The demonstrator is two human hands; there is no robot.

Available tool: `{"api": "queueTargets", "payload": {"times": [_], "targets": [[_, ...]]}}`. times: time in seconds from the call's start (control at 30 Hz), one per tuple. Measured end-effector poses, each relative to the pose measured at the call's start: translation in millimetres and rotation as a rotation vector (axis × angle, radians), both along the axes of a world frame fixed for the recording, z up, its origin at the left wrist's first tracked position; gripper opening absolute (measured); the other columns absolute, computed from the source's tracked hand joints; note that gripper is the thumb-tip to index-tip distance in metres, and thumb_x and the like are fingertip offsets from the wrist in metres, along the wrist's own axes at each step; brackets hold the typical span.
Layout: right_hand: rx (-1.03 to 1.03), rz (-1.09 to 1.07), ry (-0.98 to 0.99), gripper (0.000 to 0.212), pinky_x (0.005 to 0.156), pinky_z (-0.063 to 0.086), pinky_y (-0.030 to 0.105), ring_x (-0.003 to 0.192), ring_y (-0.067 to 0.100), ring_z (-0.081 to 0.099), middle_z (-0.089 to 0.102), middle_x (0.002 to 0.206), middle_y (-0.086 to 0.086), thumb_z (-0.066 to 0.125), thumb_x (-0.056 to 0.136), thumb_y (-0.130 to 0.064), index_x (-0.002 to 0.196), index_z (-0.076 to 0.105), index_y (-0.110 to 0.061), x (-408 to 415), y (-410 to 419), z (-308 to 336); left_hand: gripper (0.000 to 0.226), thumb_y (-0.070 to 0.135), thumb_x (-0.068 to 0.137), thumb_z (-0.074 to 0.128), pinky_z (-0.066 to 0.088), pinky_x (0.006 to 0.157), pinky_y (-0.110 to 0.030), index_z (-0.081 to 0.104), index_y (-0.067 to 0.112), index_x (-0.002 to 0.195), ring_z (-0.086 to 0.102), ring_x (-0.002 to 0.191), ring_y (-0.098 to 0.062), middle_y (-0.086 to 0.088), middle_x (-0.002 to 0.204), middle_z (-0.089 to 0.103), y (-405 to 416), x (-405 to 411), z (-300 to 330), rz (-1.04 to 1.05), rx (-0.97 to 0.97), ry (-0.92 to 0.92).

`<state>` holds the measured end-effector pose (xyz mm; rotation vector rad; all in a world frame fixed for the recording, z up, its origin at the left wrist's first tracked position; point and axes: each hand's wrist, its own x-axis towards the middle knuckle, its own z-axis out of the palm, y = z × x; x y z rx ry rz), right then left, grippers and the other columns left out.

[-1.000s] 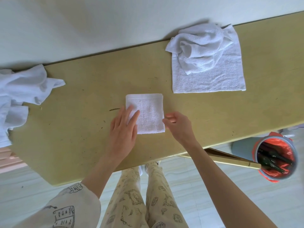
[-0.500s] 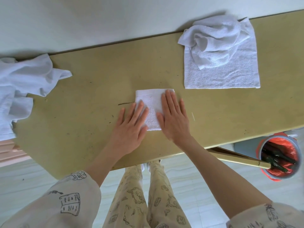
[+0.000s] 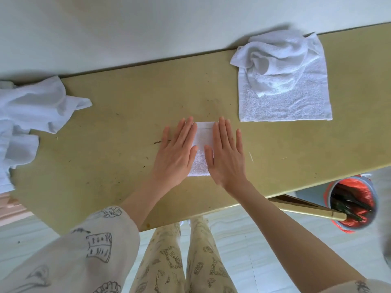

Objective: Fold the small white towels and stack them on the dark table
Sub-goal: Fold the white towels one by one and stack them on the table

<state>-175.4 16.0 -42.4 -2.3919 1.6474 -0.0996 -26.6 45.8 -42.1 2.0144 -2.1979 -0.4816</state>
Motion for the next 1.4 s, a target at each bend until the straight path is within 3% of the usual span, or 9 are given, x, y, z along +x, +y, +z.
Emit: {"api": "queueTargets", "payload": {"times": [0.23, 0.37, 0.5, 0.6, 0.83, 1.0, 1.1, 1.2, 1.4], "targets": [[0.089, -0.008, 0.071, 0.062, 0.115, 0.006, 0.043, 0.142, 0.027, 0.022, 0.024, 0.154, 0.012, 0.024, 0.095, -0.04, 0.145, 0.024, -0.004, -6, 0, -10, 0.058, 0.04, 0.097, 0.024, 0.013, 0.114, -0.051, 0.021, 0.009, 0.146, 0.019, 0.142, -0.02, -0.006, 0.154, 0.023, 2, 5, -14, -0.029, -0.023, -0.141], [0.189, -0.011, -0.029, 0.067, 0.116, -0.003, 0.04, 0.146, 0.023, 0.005, 0.004, 0.158, 0.009, 0.016, 0.093, -0.043, 0.149, 0.007, -0.007, -5, -1, 2, 0.06, 0.041, 0.095, 0.022, 0.017, 0.112, -0.054, 0.02, 0.007, 0.144, 0.024, 0.141, -0.023, -0.008, 0.153, 0.025, 0, 5, -9, -0.04, 0.043, -0.158], [0.342, -0.521, -0.564, 0.057, 0.113, 0.023, 0.033, 0.137, 0.019, 0.028, 0.021, 0.152, 0.009, 0.04, 0.097, -0.031, 0.147, 0.02, -0.01, -1, 6, 33, 0.066, 0.046, 0.093, 0.024, 0.017, 0.111, -0.054, 0.02, 0.006, 0.145, 0.019, 0.143, -0.023, -0.008, 0.155, 0.02, 5, 6, -5, -0.049, 0.079, -0.129], [0.455, -0.798, -0.622, 0.02, 0.09, 0.038, 0.03, 0.099, 0.021, 0.048, 0.046, 0.109, 0.005, 0.049, 0.092, -0.022, 0.108, 0.048, -0.01, 2, 9, 40, 0.069, 0.049, 0.093, 0.023, 0.011, 0.115, -0.052, 0.015, 0.008, 0.147, 0.01, 0.144, -0.021, -0.006, 0.157, 0.012, 21, 4, -5, -0.016, 0.097, -0.097], [0.597, -0.742, -0.305, 0.044, 0.1, 0.037, 0.044, 0.116, 0.029, 0.046, 0.055, 0.117, 0.011, 0.054, 0.088, -0.038, 0.115, 0.049, -0.004, 21, 7, 39, 0.068, 0.049, 0.092, 0.025, 0.009, 0.113, -0.051, 0.021, 0.007, 0.146, 0.015, 0.143, -0.022, -0.007, 0.155, 0.019, 41, -1, -7, 0.03, 0.088, -0.081], [0.676, -0.773, -0.458, 0.025, 0.07, 0.039, 0.033, 0.076, 0.025, 0.049, 0.049, 0.064, 0.001, 0.052, 0.087, -0.028, 0.067, 0.049, -0.013, 24, 2, 37, 0.067, 0.048, 0.092, 0.029, 0.008, 0.115, -0.05, 0.019, 0.009, 0.146, 0.017, 0.143, -0.022, -0.007, 0.155, 0.019, 52, 0, -6, 0.06, 0.071, -0.007], [0.636, -0.658, -0.444, 0.025, 0.06, 0.034, 0.027, 0.067, 0.022, 0.043, 0.046, 0.07, 0.004, 0.051, 0.087, -0.02, 0.064, 0.044, -0.015, 22, 7, 38, 0.056, 0.04, 0.09, 0.034, 0.022, 0.112, -0.046, 0.032, 0.011, 0.138, 0.031, 0.135, -0.023, -0.007, 0.144, 0.041, 62, 2, 4, 0.091, 0.005, 0.074], [0.604, -0.424, -0.417, 0.026, 0.049, 0.024, 0.019, 0.056, 0.012, 0.035, 0.04, 0.062, -0.002, 0.052, 0.09, -0.016, 0.066, 0.043, -0.011, 20, 9, 51, 0.04, 0.033, 0.088, 0.038, 0.036, 0.097, -0.035, 0.048, 0.016, 0.123, 0.055, 0.108, -0.026, -0.004, 0.114, 0.06, 58, 14, 16, 0.243, -0.057, 0.301], [0.613, -0.005, -0.373, 0.012, 0.059, 0.031, 0.021, 0.065, 0.013, 0.043, 0.05, 0.07, -0.003, 0.056, 0.089, -0.017, 0.084, 0.064, -0.009, 40, 7, 103, 0.043, 0.04, 0.083, 0.048, 0.04, 0.092, -0.015, 0.059, 0.016, 0.117, 0.053, 0.104, -0.001, 0.01, 0.113, 0.058, 42, 44, 77, 0.324, -0.084, 0.721]]}}
